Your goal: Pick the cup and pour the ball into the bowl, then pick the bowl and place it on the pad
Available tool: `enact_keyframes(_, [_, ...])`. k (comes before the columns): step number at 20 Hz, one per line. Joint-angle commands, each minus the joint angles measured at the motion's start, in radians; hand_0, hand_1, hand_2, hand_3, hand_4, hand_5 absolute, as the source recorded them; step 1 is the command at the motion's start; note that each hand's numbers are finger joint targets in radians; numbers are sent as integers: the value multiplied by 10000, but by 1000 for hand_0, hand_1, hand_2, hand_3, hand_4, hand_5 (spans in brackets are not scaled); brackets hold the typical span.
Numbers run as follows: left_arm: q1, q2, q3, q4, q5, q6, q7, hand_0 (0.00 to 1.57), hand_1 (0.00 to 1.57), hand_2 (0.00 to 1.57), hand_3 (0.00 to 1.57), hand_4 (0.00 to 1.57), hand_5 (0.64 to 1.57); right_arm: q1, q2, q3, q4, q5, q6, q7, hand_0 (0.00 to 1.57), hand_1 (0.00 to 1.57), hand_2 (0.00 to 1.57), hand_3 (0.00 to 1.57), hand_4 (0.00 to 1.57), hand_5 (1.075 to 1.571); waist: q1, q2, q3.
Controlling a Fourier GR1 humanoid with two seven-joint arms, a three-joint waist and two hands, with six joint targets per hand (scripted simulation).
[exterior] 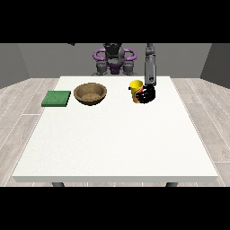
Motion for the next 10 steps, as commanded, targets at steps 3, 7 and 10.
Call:
enact_keyframes(3, [-338, -256, -1439, -249, -1487, 1061, 2011, 1354, 1354, 1571, 1571, 1118, 1499, 318, -134, -456, 1545, -300, 113, 349, 0, 0, 0, 0, 185, 1557, 793, -1948, -8])
enact_keyframes(7, [-1588, -361, -1947, -296, -2459, 2529, 3165, 1384, 1384, 1571, 1571, 1105, 1524, 332, 244, -200, 1851, 367, 239, -744, 0, 0, 0, 0, 237, 1558, 698, -1358, -9])
enact_keyframes(10, [-1889, -347, -2618, 191, -3720, 3902, 4210, 1405, 1405, 1571, 1571, 1058, 1548, 93, 156, -24, 1739, 48, 326, -304, 0, 0, 0, 0, 256, 1561, 237, -1575, -6])
